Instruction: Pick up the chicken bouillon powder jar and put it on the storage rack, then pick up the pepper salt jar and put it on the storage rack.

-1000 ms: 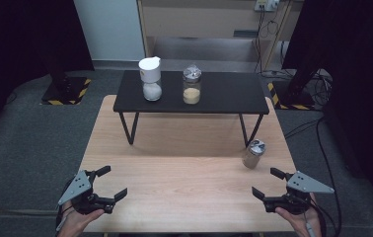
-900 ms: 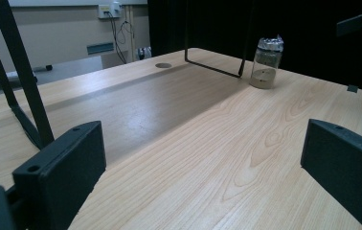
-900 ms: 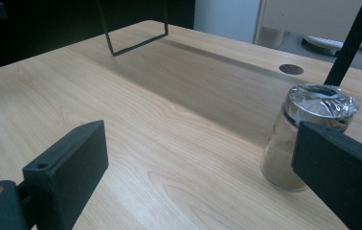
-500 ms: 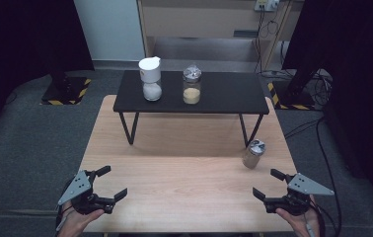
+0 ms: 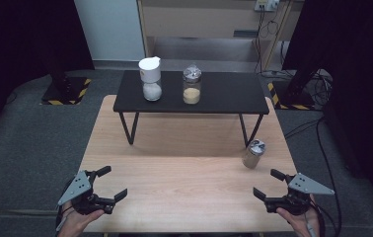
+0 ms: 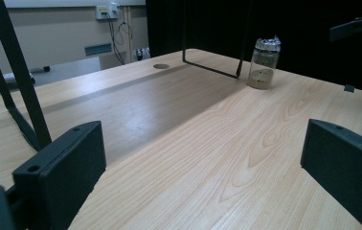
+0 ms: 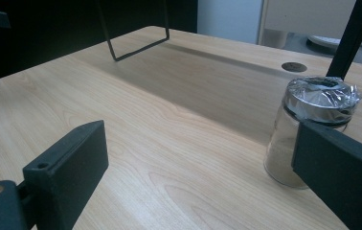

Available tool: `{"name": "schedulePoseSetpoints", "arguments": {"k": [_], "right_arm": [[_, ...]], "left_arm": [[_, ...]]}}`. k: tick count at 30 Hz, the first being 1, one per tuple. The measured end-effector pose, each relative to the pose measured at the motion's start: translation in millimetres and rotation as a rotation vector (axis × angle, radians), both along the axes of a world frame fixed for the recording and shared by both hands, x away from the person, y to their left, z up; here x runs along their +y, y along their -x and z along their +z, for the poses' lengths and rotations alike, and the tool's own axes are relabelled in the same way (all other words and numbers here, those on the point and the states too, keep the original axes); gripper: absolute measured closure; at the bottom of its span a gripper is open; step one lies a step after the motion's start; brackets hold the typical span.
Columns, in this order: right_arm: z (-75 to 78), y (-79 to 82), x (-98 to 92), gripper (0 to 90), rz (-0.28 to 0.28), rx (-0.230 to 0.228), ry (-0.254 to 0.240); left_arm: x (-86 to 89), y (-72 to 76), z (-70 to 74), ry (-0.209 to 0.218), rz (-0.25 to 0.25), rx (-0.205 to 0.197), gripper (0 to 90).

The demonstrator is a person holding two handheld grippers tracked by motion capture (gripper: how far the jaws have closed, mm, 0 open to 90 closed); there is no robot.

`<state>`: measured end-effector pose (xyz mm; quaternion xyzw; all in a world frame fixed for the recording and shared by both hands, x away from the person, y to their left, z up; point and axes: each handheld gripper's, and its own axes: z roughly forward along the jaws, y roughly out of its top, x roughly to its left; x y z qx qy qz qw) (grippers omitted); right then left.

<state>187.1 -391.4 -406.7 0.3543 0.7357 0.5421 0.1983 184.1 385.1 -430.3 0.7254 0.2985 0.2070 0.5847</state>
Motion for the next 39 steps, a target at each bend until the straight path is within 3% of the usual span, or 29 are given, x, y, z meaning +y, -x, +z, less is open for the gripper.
{"name": "schedulePoseSetpoints", "arguments": {"k": [18, 24, 30, 39], "right_arm": [[0.5, 0.3, -0.1, 5.3, -0.005, 0.005, -0.002], [1.1, 3.3, -1.2, 4.1, -0.013, -0.013, -0.007], [4.1, 8.8, -1.4, 3.1, -0.023, -0.046, 0.000], [15.0, 11.3, -3.6, 3.7, -0.052, -0.041, -0.010]], "left_arm": [[0.3, 0.5, -0.5, 0.004, 0.002, 0.001, 0.3], [0.4, 0.7, -0.5, 0.005, 0.002, 0.000, 0.2], [1.0, 1.4, -0.8, 0.009, 0.007, -0.001, 0.2], [1.2, 1.5, -0.8, 0.011, 0.012, 0.002, 0.2]]}}
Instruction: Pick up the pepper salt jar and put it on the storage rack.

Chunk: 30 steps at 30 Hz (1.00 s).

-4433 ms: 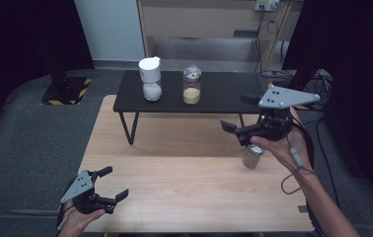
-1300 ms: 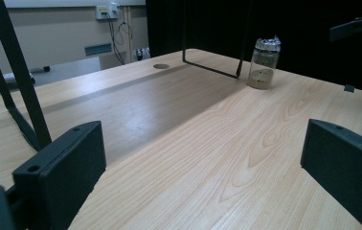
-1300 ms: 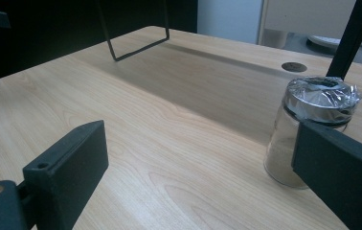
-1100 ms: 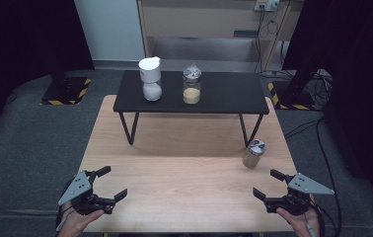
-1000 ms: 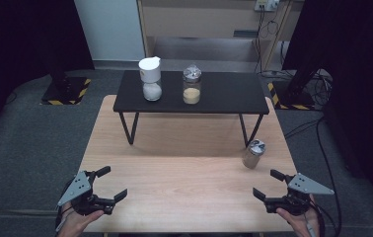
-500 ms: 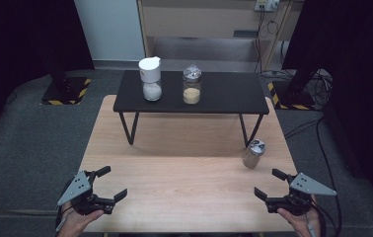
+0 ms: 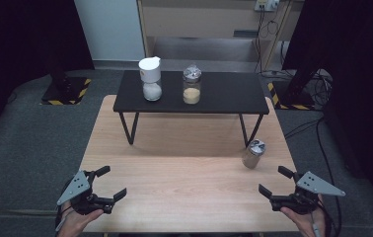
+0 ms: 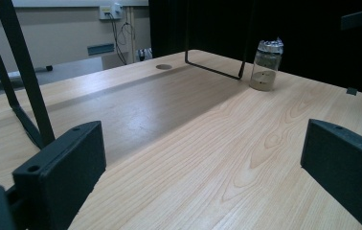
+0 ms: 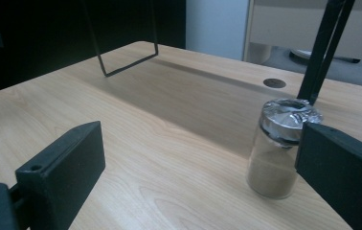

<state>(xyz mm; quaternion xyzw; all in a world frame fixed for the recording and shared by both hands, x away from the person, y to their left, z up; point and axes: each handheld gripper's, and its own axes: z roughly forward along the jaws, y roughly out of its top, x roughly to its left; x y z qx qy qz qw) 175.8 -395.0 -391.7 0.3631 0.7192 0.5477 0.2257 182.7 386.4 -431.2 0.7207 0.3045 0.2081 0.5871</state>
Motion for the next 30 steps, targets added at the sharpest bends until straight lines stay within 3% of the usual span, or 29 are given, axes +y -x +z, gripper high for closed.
{"name": "schedulePoseSetpoints", "arguments": {"k": [15, 30], "right_arm": [[6.0, -13.2, 1.7, 3.8, -0.038, 0.030, 0.012], [2.0, -43.3, 4.6, 4.2, -0.099, 0.066, 0.046]], "left_arm": [[-0.3, 0.1, 0.3, -0.004, 0.003, 0.001, 0.2], [-0.4, 0.4, 0.6, -0.005, 0.004, 0.002, 0.2]]}}
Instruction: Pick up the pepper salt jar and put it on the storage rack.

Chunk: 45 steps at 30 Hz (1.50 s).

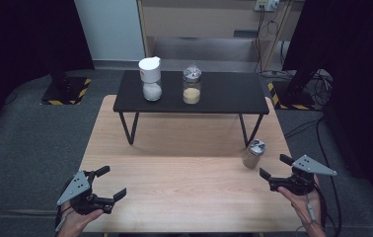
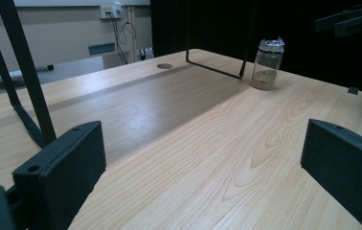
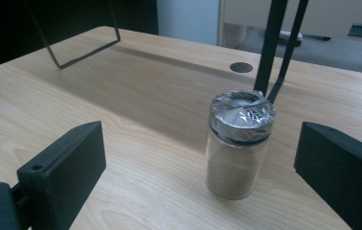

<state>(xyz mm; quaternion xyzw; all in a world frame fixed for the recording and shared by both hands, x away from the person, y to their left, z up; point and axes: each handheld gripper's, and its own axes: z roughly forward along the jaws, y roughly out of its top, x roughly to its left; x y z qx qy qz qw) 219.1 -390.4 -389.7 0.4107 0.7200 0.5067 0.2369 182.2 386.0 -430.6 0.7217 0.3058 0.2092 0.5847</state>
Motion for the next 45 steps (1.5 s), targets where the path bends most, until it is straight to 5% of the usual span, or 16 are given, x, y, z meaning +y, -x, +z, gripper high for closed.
{"name": "schedulePoseSetpoints", "arguments": {"k": [45], "right_arm": [[-18.6, -77.4, 29.0, 7.3, -0.056, 0.069, 0.094]], "left_arm": [[0.3, -0.5, -0.7, 0.006, 0.003, 0.007, 0.0]]}}
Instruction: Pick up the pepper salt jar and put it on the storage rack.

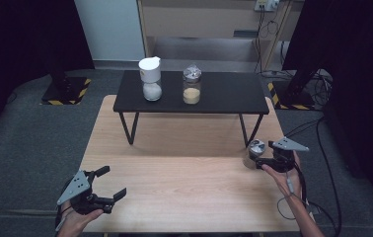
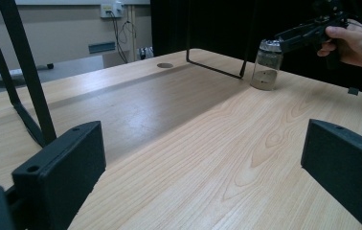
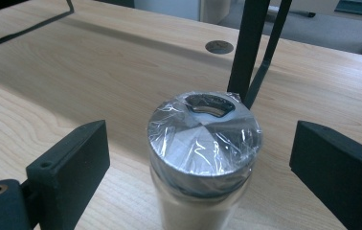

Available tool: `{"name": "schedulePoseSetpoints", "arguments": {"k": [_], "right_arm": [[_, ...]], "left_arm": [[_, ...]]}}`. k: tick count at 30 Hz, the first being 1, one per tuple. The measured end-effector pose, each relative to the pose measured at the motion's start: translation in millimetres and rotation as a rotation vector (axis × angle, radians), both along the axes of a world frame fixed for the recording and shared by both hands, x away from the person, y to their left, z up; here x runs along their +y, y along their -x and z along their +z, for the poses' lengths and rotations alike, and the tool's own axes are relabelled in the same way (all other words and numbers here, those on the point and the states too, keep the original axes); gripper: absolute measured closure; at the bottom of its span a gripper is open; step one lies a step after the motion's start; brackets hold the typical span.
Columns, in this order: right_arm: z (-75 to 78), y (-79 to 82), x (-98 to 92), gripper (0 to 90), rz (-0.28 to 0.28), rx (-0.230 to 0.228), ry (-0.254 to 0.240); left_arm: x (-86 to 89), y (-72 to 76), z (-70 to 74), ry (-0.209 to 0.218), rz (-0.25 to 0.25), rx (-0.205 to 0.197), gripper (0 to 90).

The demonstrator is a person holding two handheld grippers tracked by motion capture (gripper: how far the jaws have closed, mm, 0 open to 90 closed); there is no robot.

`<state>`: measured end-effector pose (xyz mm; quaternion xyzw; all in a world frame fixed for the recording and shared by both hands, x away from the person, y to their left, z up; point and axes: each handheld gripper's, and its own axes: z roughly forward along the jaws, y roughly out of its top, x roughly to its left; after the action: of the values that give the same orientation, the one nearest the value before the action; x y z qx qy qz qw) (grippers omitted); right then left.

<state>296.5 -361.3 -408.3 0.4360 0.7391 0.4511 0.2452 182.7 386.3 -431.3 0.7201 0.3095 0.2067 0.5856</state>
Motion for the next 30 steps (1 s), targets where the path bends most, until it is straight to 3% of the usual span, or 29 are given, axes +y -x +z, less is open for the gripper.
{"name": "schedulePoseSetpoints", "arguments": {"k": [10, 18, 25, 30], "right_arm": [[-4.0, -12.3, 5.6, 10.6, -0.008, 0.009, 0.021], [-9.6, -20.5, -0.4, 19.9, -0.003, 0.022, -0.010], [-12.9, -21.1, -1.6, 33.8, 0.027, 0.011, -0.022], [-12.4, -20.2, 0.7, 35.1, 0.035, -0.004, -0.003]], "left_arm": [[0.0, 0.1, 0.1, 0.000, 0.000, 0.000, 0.0], [-0.1, -0.2, 0.0, -0.003, 0.000, 0.000, 0.0], [-0.2, -0.2, 0.1, -0.003, 0.000, 0.000, 0.0], [0.0, -0.1, 0.1, -0.003, 0.000, 0.000, 0.0]]}}
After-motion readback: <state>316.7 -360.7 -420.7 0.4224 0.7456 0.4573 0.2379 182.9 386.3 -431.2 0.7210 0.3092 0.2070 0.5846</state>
